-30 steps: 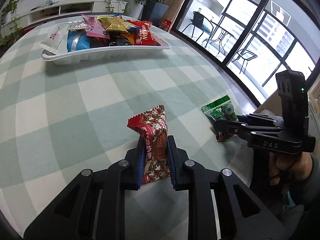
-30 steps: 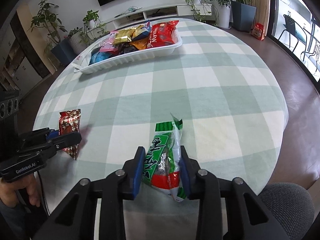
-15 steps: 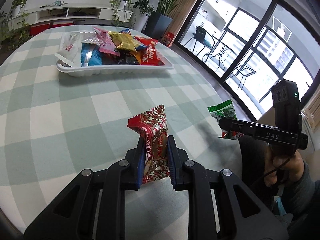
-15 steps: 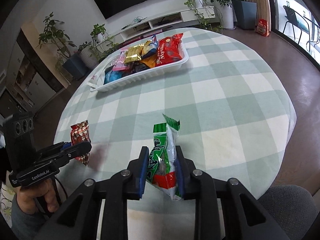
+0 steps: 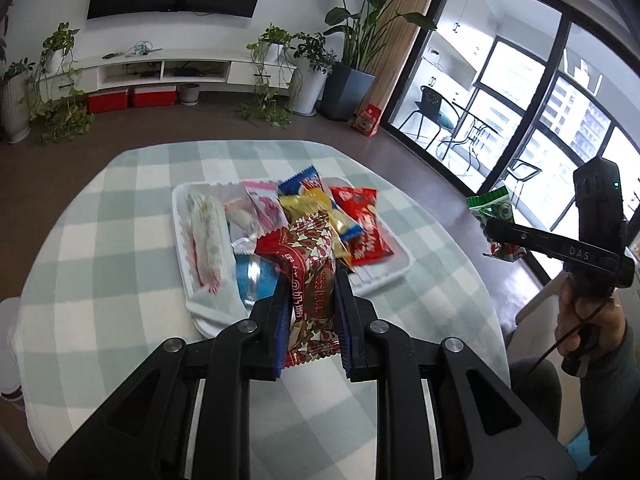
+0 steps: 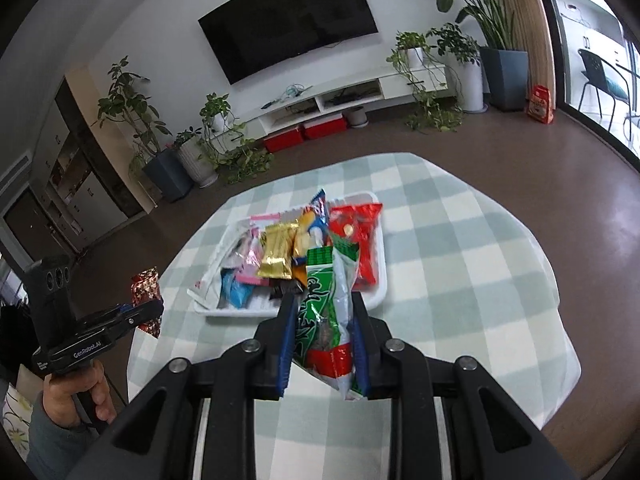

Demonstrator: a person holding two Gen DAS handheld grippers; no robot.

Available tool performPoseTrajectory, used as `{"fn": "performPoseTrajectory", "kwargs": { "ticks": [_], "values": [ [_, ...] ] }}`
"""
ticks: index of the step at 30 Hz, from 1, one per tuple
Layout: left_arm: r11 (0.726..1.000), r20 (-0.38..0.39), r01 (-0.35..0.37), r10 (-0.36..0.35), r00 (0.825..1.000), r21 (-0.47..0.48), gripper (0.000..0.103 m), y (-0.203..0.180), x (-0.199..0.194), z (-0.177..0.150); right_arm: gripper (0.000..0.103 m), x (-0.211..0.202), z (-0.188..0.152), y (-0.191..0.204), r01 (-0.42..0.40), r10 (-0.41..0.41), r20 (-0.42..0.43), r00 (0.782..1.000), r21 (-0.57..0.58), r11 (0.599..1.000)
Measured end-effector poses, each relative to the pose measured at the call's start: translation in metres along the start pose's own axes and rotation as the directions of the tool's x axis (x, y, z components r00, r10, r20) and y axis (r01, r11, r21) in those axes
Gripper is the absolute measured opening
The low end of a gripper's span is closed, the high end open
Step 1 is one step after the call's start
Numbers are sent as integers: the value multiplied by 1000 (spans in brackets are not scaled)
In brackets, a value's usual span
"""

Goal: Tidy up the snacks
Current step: 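Carry red candy in left gripper and green packet in right gripper into tray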

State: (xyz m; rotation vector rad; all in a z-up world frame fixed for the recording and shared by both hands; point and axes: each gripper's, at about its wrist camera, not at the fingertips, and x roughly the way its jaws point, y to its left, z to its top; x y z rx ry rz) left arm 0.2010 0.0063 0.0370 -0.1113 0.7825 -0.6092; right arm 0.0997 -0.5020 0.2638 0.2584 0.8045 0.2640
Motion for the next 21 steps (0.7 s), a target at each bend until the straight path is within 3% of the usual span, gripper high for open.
{"fn": "performPoseTrajectory", "kwargs": {
  "ticks": [8,13,21],
  "values": [
    [996,-70,-85,84,994,-13,18,26,70,54,28,95,53,22,-40,33,-121,992,-62,997],
    [993,-113,-115,113,987,-9,18,35,104,53,28,142,60,31,-26,8,-173,985,-97,995],
    [990,-160,-139,137,978,3,20,42,142,46,30,178,57,30,22,-51,-213,976,-139,990]
  ]
}}
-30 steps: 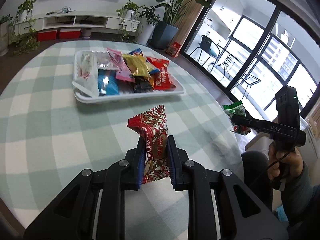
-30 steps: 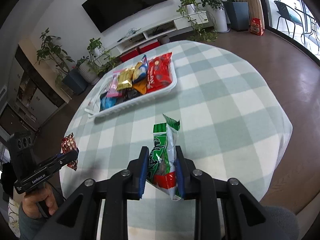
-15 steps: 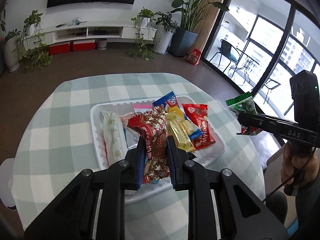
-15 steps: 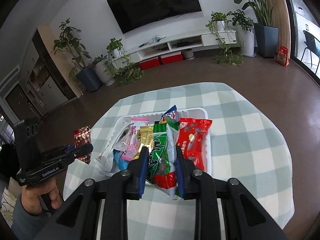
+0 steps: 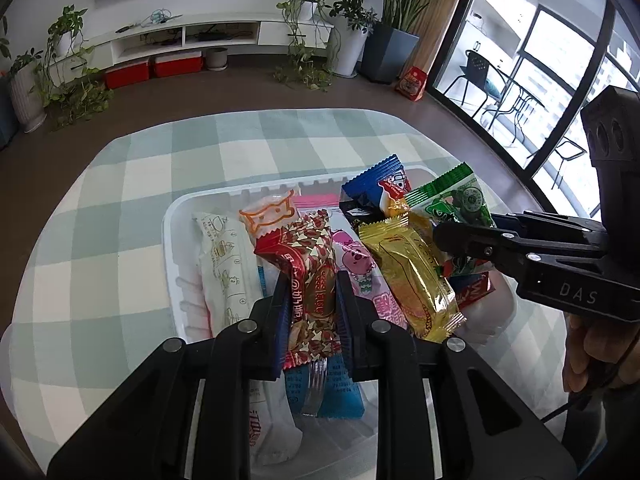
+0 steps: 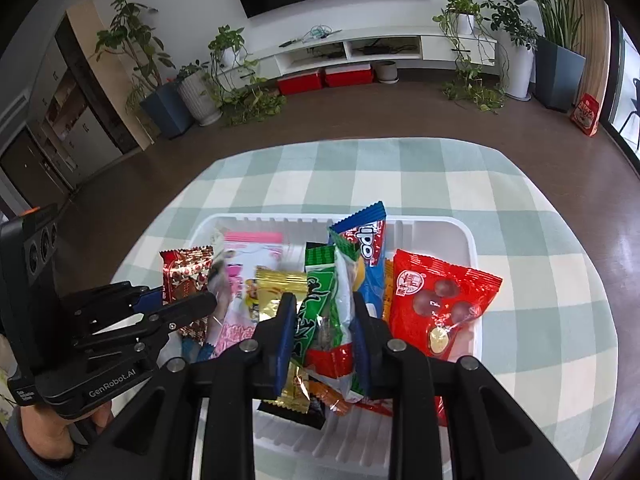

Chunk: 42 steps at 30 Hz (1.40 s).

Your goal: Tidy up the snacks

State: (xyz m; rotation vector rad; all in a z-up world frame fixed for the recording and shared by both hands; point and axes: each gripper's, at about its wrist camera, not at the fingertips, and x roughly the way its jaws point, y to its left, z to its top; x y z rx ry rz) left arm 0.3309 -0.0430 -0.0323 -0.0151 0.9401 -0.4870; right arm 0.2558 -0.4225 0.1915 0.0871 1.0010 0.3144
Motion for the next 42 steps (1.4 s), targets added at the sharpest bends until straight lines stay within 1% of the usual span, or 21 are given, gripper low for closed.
{"fn": "performPoseTrajectory", "kwargs": {
  "ticks": [3,4,13,15,16,17,18,19,20,21,22,26,28,36,38,39,40,41,42],
  "values": [
    [1000,-7,-3,3,1000,12,20,-2,6,0,35,6,-2,-1,6,-6,-9,1000,-7,1000],
    [1000,-7,-4,4,1000,13,20,-3,6,0,39,7,-3,-2,8,-8,-10,1000,-5,1000],
    [1000,-3,-19,19,1000,7,21,-2,6,-1,42,2,-3,-6,27,-27,14,1000,5,1000],
    [1000,-3,-23,23,1000,8,22,-2,6,-1,47,-1,-3,-8,31,-31,24,999,10,999],
    [1000,-2,-25,25,1000,10,25,-3,5,-1,51,-2,-3,-9,32,-32,26,999,14,999],
    [1000,1,-26,25,1000,11,26,-3,5,-1,52,-3,-2,-9,31,-31,27,999,16,999],
    [1000,3,-29,29,1000,9,30,-3,4,-1,52,-3,-2,-9,30,-31,27,999,16,999],
    [1000,7,-31,31,999,5,38,-3,2,-2,52,-3,-3,-10,31,-31,25,999,16,999],
    [1000,15,-25,25,1000,1,43,-2,1,-1,53,-3,-3,-10,31,-32,25,999,16,999],
    [1000,22,-19,19,1000,3,51,-3,-1,-1,53,-3,-3,-10,32,-32,28,999,17,999],
    [1000,26,-20,20,999,7,53,-4,-3,-1,53,-3,-3,-10,32,-33,28,999,18,999],
    [1000,38,-23,22,999,21,54,-8,-6,-2,53,-5,-3,-11,33,-33,31,999,22,999],
    [1000,45,-21,20,999,14,58,-8,-9,-3,53,-6,-3,-12,33,-34,35,999,24,999],
    [1000,79,-10,9,997,9,58,-9,-21,-4,53,-13,-5,-18,33,-35,52,998,39,999],
    [1000,90,-12,11,996,11,63,-11,-26,-5,54,-15,-5,-18,33,-35,60,998,43,999],
    [1000,97,-13,12,995,12,68,-12,-29,-5,54,-17,-5,-19,32,-34,64,997,45,999],
    [1000,104,-15,14,995,14,70,-13,-33,-6,55,-18,-5,-19,30,-34,69,997,48,998],
    [1000,111,-18,16,994,15,71,-15,-37,-7,57,-20,-6,-20,30,-34,75,997,54,998],
    [1000,118,-21,19,993,16,73,-16,-42,-8,62,-24,-7,-20,29,-34,85,996,60,998]
  ]
}}
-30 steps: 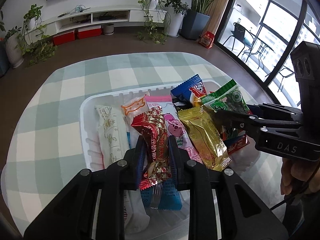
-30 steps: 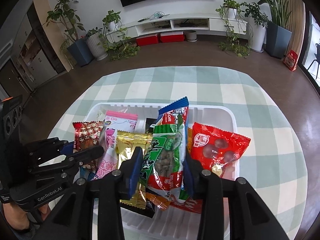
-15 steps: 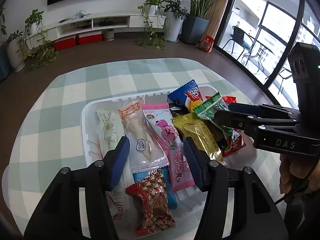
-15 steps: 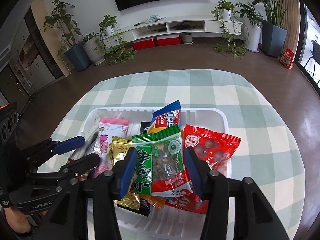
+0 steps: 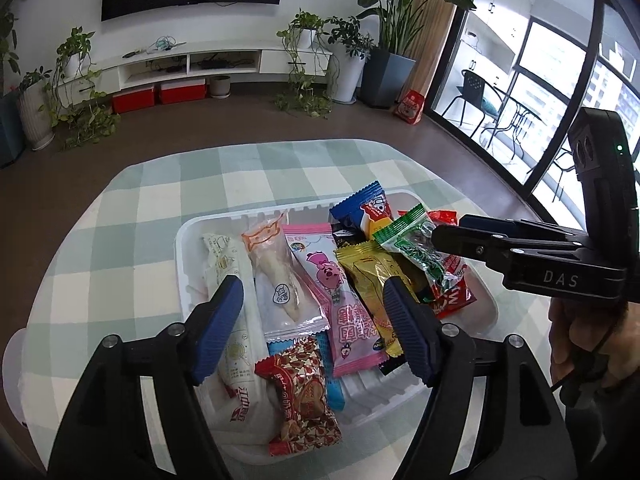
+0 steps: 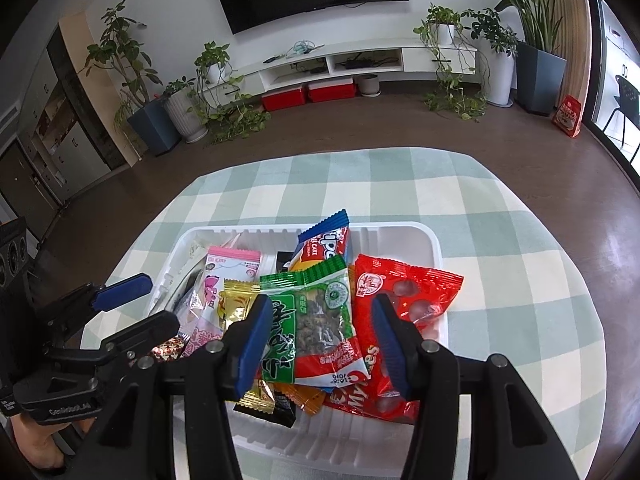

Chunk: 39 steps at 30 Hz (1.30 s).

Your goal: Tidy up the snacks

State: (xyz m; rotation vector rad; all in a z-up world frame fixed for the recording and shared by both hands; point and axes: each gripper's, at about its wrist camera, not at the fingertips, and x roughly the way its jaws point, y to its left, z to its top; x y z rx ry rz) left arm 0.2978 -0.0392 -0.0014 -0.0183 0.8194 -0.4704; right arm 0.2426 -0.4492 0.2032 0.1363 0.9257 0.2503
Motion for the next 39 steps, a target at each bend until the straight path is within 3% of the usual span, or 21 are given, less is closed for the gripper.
{"fn": "performPoseTrajectory", "kwargs": {
  "ticks": [2,6,8,10,13,17,20,21,23,25,27,30,33,35,37,39],
  "values": [
    [1000,22,-7,7,1000,7,79,-4,-14,-3,71,-10,-1,-1,-2,2,25,1000,11,1000],
    [1000,95,-26,27,995,-13,103,-14,-53,-16,90,-45,-9,-3,-29,24,103,994,45,999],
    [999,154,-46,46,987,-3,103,-24,-78,-28,100,-66,-19,-2,-45,37,154,987,53,998],
    [998,210,-56,53,976,9,103,-36,-103,-42,103,-87,-31,1,-52,41,191,981,53,997],
    [993,304,-110,89,949,52,103,-64,-146,-71,103,-119,-55,9,-62,50,226,973,46,997],
    [977,355,-211,186,916,32,103,-94,-189,-104,103,-166,-87,24,-24,18,318,948,16,1000],
    [948,422,-320,294,858,-11,103,-115,-225,-128,103,-210,-110,38,8,-7,437,899,-1,1000],
    [937,445,-350,321,836,-17,103,-122,-237,-135,103,-227,-119,43,15,-9,492,870,-8,1000],
    [925,472,-376,351,809,-44,103,-131,-258,-145,103,-259,-135,53,42,-22,591,807,-21,999],
    [928,490,-364,352,797,-75,103,-136,-276,-151,103,-283,-150,64,94,-52,662,748,-29,995],
    [930,491,-356,355,795,-95,103,-138,-288,-154,103,-300,-160,76,141,-70,697,714,-45,989],
    [917,482,-385,387,786,-109,103,-144,-299,-163,103,-311,-169,89,154,-48,693,719,-92,984],
    [924,434,-366,378,818,-115,103,-145,-300,-173,103,-312,-179,97,180,-56,681,730,-111,977],
    [924,401,-363,379,834,-120,103,-146,-295,-181,103,-305,-184,98,180,-68,644,762,-110,978],
    [918,361,-377,394,845,-121,103,-144,-286,-188,103,-298,-188,93,144,-65,581,811,-90,986],
    [923,309,-365,385,869,-124,103,-140,-274,-195,103,-286,-189,86,89,-47,502,864,-60,994]
  ]
}}
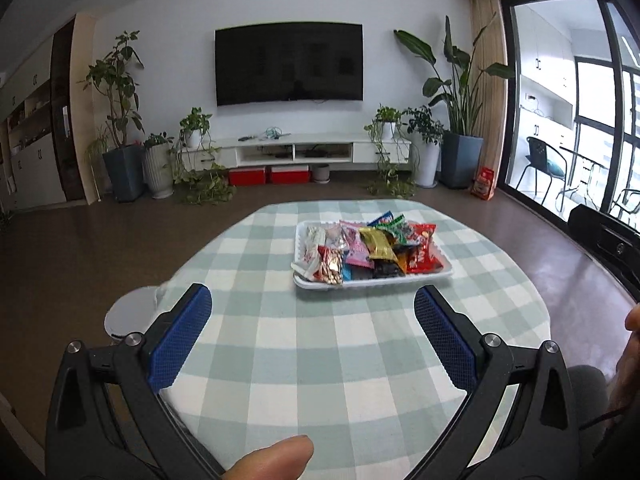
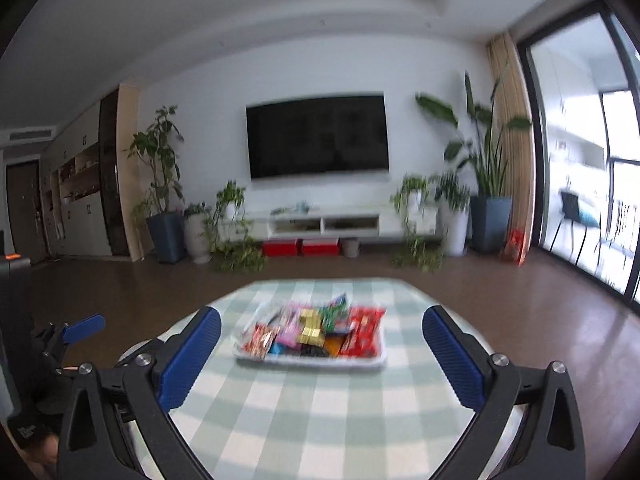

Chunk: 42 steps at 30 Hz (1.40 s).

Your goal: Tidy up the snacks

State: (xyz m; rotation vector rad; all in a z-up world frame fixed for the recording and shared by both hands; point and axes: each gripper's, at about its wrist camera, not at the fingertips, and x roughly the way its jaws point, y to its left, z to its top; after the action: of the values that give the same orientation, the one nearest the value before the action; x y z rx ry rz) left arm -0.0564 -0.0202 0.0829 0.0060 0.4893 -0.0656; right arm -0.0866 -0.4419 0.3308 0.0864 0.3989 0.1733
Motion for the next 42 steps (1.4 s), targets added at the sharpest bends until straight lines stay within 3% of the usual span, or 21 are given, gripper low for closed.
{"fn": "performPoseTrajectory", "kwargs": {
  "ticks": [3,5,10,19,42],
  "values": [
    [1000,-64,0,-1,998,-8,103,1,17,-14,103,13,-12,-11,-33,42,-104,994,81,996],
    [1000,-96,5,-7,995,-16,103,1,23,-22,103,17,-20,-15,-15,27,-128,991,99,995],
    [999,-153,12,-18,988,-38,103,3,45,-32,103,29,-36,-9,76,-65,-178,982,55,996],
    [999,-215,-6,-6,977,-53,103,10,71,-41,103,51,-58,-11,125,-110,-280,954,37,991],
    [999,-235,6,-18,972,-51,103,6,76,-46,103,56,-68,-10,139,-120,-311,943,39,990]
  ]
}}
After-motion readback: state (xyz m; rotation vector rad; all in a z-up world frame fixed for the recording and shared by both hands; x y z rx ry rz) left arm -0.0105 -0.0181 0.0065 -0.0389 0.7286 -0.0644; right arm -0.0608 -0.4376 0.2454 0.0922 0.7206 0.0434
